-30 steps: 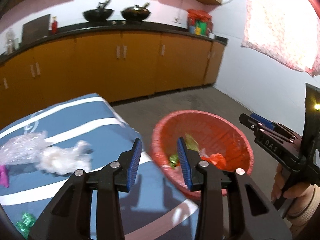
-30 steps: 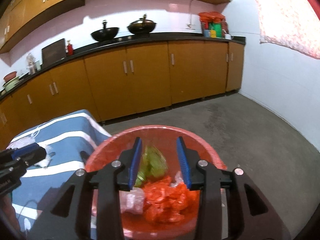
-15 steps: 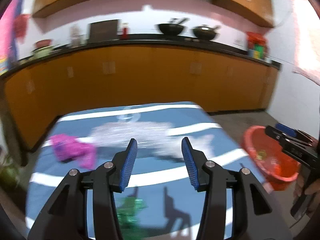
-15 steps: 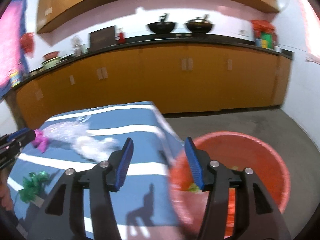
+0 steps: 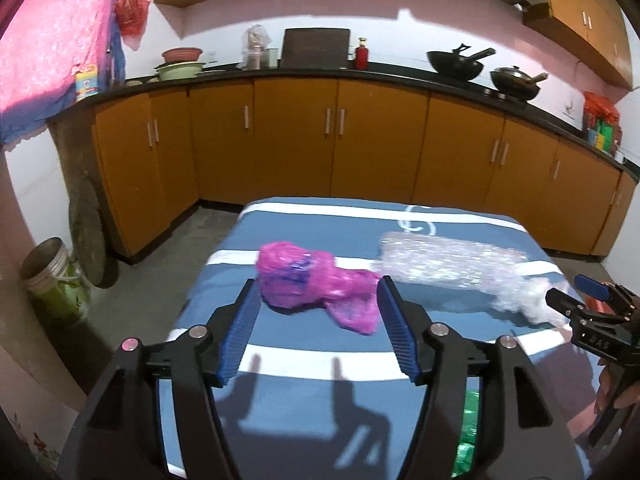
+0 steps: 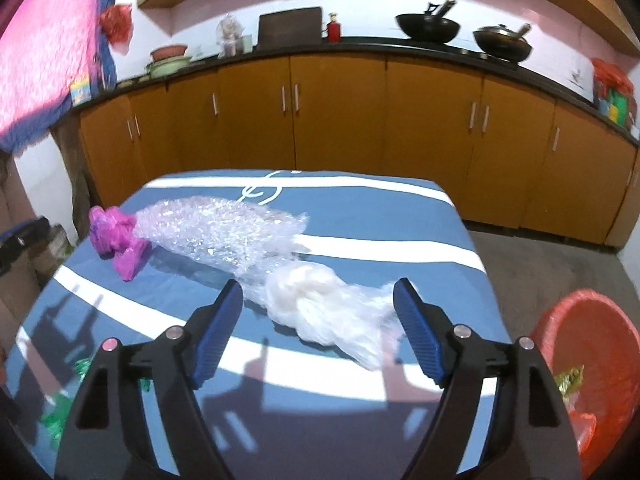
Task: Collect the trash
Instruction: 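Move both tools back over the pink and clear bags on the table, then grasp a clear plastic bag with the right tool while the left tool grasps the pink bag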
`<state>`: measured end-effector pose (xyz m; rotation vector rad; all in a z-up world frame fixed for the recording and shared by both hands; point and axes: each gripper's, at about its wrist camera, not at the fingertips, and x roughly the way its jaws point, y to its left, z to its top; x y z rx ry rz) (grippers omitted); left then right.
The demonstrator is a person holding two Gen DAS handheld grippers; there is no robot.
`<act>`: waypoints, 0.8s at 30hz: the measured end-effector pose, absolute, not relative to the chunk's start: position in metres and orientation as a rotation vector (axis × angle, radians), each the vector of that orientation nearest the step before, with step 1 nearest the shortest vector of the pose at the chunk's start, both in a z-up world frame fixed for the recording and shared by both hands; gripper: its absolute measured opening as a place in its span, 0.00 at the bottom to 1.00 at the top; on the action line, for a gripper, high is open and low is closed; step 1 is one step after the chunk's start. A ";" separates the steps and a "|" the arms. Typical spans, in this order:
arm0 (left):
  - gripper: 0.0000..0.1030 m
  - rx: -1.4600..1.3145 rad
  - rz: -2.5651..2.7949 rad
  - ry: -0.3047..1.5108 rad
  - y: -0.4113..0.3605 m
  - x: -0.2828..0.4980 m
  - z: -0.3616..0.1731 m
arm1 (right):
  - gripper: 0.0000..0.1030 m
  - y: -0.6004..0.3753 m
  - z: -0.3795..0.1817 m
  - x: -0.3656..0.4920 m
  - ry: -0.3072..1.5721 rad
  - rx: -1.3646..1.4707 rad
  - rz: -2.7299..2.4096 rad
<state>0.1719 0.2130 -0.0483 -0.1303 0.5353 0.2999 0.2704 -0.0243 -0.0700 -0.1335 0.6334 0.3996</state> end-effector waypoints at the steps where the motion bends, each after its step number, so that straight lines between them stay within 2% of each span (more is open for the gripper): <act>1: 0.62 -0.135 0.304 0.539 0.222 0.173 -0.051 | 0.76 -0.018 -0.074 0.275 0.642 -0.158 0.395; 6: 0.66 -0.153 0.317 0.569 0.239 0.186 -0.061 | 0.76 -0.012 -0.086 0.294 0.715 -0.184 0.375; 7: 0.66 -0.155 0.315 0.575 0.241 0.189 -0.063 | 0.71 -0.012 -0.086 0.296 0.724 -0.181 0.380; 8: 0.67 -0.156 0.313 0.577 0.242 0.191 -0.063 | 0.60 -0.011 -0.088 0.298 0.735 -0.187 0.377; 11: 0.68 -0.150 0.309 0.587 0.243 0.199 -0.066 | 0.45 -0.010 -0.091 0.300 0.760 -0.188 0.384; 12: 0.68 -0.148 0.308 0.591 0.244 0.202 -0.067 | 0.43 -0.010 -0.091 0.299 0.759 -0.189 0.385; 14: 0.68 -0.145 0.305 0.598 0.246 0.207 -0.069 | 0.30 -0.010 -0.091 0.297 0.754 -0.187 0.391; 16: 0.68 -0.140 0.301 0.611 0.245 0.212 -0.070 | 0.24 -0.011 -0.090 0.294 0.749 -0.179 0.398; 19: 0.68 -0.120 0.301 0.632 0.243 0.219 -0.074 | 0.21 -0.016 -0.087 0.288 0.741 -0.153 0.405; 24: 0.68 -0.108 0.284 0.663 0.242 0.228 -0.080 | 0.20 -0.035 -0.077 0.281 0.720 -0.092 0.401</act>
